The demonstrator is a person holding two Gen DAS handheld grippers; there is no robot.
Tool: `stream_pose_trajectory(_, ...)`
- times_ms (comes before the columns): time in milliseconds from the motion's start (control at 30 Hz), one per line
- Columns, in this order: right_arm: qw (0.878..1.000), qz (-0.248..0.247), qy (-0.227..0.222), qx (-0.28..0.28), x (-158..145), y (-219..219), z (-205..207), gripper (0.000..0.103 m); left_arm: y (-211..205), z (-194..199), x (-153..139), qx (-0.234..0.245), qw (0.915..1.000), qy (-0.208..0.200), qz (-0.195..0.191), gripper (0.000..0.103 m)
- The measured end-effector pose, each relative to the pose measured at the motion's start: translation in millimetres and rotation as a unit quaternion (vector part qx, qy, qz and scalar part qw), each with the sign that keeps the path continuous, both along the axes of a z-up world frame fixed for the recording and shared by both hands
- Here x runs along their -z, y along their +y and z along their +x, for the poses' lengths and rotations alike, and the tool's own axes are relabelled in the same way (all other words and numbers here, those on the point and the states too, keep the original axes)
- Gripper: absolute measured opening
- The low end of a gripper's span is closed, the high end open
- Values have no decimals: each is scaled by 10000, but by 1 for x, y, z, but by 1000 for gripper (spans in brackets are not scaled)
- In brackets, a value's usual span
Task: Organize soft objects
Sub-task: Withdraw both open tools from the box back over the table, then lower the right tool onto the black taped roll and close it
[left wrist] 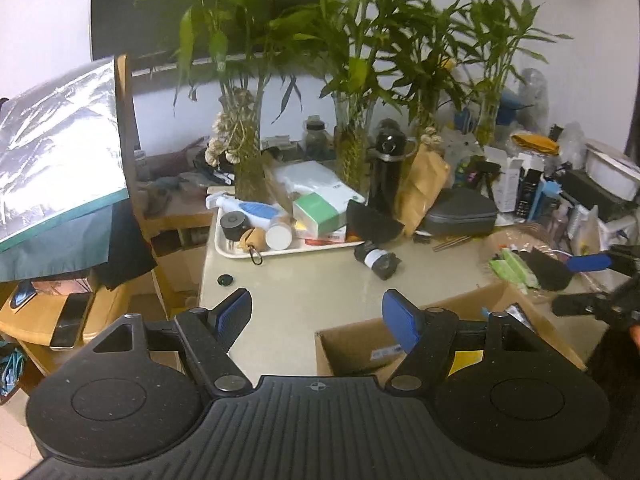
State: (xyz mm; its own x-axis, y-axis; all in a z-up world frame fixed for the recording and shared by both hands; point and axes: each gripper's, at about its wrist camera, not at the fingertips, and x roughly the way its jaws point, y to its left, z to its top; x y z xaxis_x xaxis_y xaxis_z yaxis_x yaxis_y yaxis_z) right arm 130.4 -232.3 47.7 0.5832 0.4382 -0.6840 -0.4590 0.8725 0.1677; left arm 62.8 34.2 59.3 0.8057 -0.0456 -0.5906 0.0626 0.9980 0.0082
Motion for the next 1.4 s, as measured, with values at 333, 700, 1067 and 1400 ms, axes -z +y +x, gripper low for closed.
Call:
stream_pose_trajectory(333, 9996, -222, 43, 171, 15, 0, 58, 103, 5, 68, 28, 345, 9993, -64, -111, 72)
stream_pose_trajectory(700, 9990, -159, 425, 10, 65, 14, 159, 103, 15, 132, 64, 383, 9986, -340, -150, 72)
stream_pose_trajectory(1067, 9938, -603, 696, -620, 119, 39, 214, 102, 35, 147, 97, 131, 9997, 70, -180, 72)
stream_pose_trajectory(1400, 9902, -841, 745, -832, 156, 59, 244, 96, 29, 157, 99, 246, 9988, 248, -338, 72)
